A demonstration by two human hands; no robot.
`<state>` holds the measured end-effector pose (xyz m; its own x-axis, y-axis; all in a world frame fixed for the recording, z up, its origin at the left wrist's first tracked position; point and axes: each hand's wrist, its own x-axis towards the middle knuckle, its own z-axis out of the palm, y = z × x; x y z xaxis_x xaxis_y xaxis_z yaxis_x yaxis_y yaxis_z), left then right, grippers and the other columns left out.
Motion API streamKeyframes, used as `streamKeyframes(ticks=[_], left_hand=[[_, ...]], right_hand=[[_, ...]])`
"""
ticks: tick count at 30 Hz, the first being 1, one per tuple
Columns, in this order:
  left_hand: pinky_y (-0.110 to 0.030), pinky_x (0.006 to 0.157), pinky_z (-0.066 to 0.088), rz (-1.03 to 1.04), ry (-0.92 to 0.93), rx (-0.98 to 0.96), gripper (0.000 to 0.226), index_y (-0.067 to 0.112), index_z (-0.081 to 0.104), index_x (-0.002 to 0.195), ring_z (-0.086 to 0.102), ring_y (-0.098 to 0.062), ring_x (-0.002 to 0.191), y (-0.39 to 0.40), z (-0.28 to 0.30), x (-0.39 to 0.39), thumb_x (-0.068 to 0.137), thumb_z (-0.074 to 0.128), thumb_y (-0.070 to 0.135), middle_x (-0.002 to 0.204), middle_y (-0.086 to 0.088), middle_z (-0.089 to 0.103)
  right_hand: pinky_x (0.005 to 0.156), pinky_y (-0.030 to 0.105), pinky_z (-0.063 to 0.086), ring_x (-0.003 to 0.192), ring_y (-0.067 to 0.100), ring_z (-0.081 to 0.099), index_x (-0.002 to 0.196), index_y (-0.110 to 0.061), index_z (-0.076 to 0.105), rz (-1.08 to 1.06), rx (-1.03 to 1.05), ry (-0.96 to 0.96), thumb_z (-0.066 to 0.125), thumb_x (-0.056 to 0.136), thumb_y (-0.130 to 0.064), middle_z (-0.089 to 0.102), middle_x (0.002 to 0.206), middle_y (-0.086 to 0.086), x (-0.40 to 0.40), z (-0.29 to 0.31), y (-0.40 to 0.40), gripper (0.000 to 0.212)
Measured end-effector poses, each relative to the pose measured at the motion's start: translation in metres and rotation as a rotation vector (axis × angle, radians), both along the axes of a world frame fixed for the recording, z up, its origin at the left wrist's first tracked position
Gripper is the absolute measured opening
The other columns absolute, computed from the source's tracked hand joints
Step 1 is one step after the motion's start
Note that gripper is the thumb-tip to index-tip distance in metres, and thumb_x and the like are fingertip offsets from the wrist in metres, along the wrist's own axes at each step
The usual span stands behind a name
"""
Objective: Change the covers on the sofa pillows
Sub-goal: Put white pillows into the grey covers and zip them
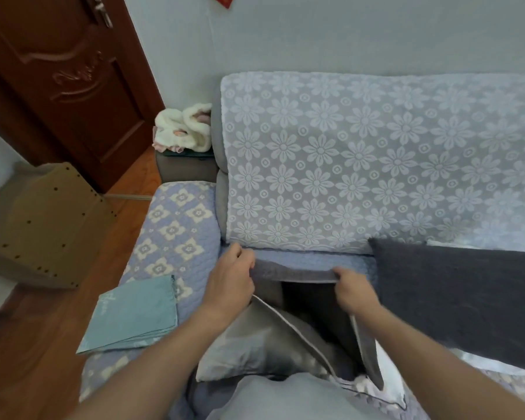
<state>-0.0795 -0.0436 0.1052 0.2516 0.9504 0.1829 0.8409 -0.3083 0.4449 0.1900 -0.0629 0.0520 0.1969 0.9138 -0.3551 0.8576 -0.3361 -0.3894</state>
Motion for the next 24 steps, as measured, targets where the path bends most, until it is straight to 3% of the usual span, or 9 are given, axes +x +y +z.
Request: streamKeyframes(ticks=[2, 4, 8, 10, 14, 16, 18, 21, 24], left_hand=[[-0.037, 0.055, 0.026, 0.068, 0.047, -0.034, 0.024, 0.013, 0.039, 0.077, 0.041, -0.026, 0.071, 0.027, 0.013, 0.004, 0.076, 0.049, -0.008, 0.086, 0.001, 0.034], [-0.04, 0.061, 0.036, 0.205, -0.091, -0.134, 0.01, 0.009, 0.047, 0.08, 0.047, -0.028, 0.076, 0.065, 0.046, 0.02, 0.078, 0.05, 0.0, 0.09, -0.002, 0.043], [-0.048, 0.078, 0.056, 0.41, -0.878, -0.412, 0.011, 0.011, 0.059, 0.08, 0.066, -0.034, 0.086, 0.126, 0.111, 0.047, 0.07, 0.059, 0.012, 0.087, -0.016, 0.067], [-0.049, 0.08, 0.058, 0.437, -1.081, -0.399, 0.011, 0.014, 0.059, 0.081, 0.068, -0.033, 0.087, 0.131, 0.12, 0.053, 0.073, 0.064, 0.011, 0.087, -0.016, 0.068], [-0.034, 0.055, 0.034, 0.525, -0.766, -0.127, 0.023, 0.014, 0.042, 0.075, 0.042, -0.017, 0.063, 0.117, 0.092, 0.045, 0.086, 0.058, 0.004, 0.071, -0.002, 0.047], [-0.035, 0.054, 0.028, 0.594, -0.599, -0.042, 0.019, 0.013, 0.039, 0.075, 0.036, -0.018, 0.062, 0.109, 0.066, 0.028, 0.083, 0.046, -0.002, 0.071, -0.005, 0.044], [-0.036, 0.053, 0.027, 0.703, -0.516, -0.052, 0.02, 0.013, 0.036, 0.072, 0.038, -0.022, 0.065, 0.107, 0.028, 0.006, 0.083, 0.042, -0.003, 0.073, -0.007, 0.045], [-0.036, 0.058, 0.036, 0.554, -0.375, -0.312, 0.012, 0.011, 0.047, 0.078, 0.053, -0.03, 0.078, 0.095, -0.049, -0.018, 0.078, 0.058, 0.006, 0.088, -0.013, 0.055], [-0.036, 0.085, 0.052, 0.283, -0.173, -0.899, 0.077, 0.023, 0.051, 0.121, 0.057, -0.023, 0.105, 0.061, -0.133, -0.041, 0.061, 0.083, 0.06, 0.123, -0.005, 0.054]], right_hand=[[0.099, 0.038, 0.046, 0.117, 0.037, 0.059, 0.125, -0.018, 0.064, -0.166, 0.116, 0.014, 0.042, 0.09, -0.004, 0.066, 0.124, 0.017, 0.019, 0.036, 0.035, 0.043], [0.098, 0.038, 0.044, 0.117, 0.039, 0.058, 0.123, -0.011, 0.065, -0.294, 0.33, 0.044, 0.043, 0.09, -0.001, 0.066, 0.122, 0.02, 0.031, 0.083, 0.074, 0.041], [0.076, 0.037, 0.038, 0.093, 0.037, 0.058, 0.107, -0.006, 0.061, -0.362, 0.73, 0.067, 0.035, 0.084, 0.005, 0.065, 0.099, 0.02, 0.036, 0.179, 0.108, 0.036], [0.067, 0.034, 0.029, 0.079, 0.031, 0.051, 0.101, -0.008, 0.056, -0.34, 0.843, 0.108, 0.03, 0.08, 0.007, 0.06, 0.086, 0.013, 0.035, 0.202, 0.107, 0.036], [0.062, 0.034, 0.028, 0.069, 0.024, 0.049, 0.102, -0.012, 0.053, -0.127, 0.853, 0.098, 0.048, 0.089, -0.01, 0.058, 0.079, 0.006, 0.036, 0.188, 0.095, 0.014], [0.064, 0.034, 0.041, 0.072, 0.023, 0.057, 0.108, -0.016, 0.054, 0.115, 0.744, 0.032, 0.067, 0.087, -0.032, 0.063, 0.082, 0.002, 0.036, 0.164, 0.084, 0.029], [0.066, 0.038, 0.051, 0.076, 0.028, 0.062, 0.116, -0.019, 0.048, 0.354, 0.457, -0.193, 0.071, 0.084, -0.045, 0.066, 0.087, 0.004, 0.032, 0.122, 0.076, 0.047], [0.064, 0.041, 0.054, 0.072, 0.032, 0.061, 0.104, -0.022, 0.045, 0.537, 0.017, -0.54, 0.07, 0.08, -0.027, 0.061, 0.082, 0.003, 0.012, 0.064, 0.064, 0.035], [0.068, 0.037, 0.051, 0.081, 0.031, 0.06, 0.102, -0.02, 0.063, 0.371, -0.184, -0.463, 0.056, 0.085, -0.014, 0.054, 0.084, 0.003, -0.002, 0.023, 0.06, 0.019]])
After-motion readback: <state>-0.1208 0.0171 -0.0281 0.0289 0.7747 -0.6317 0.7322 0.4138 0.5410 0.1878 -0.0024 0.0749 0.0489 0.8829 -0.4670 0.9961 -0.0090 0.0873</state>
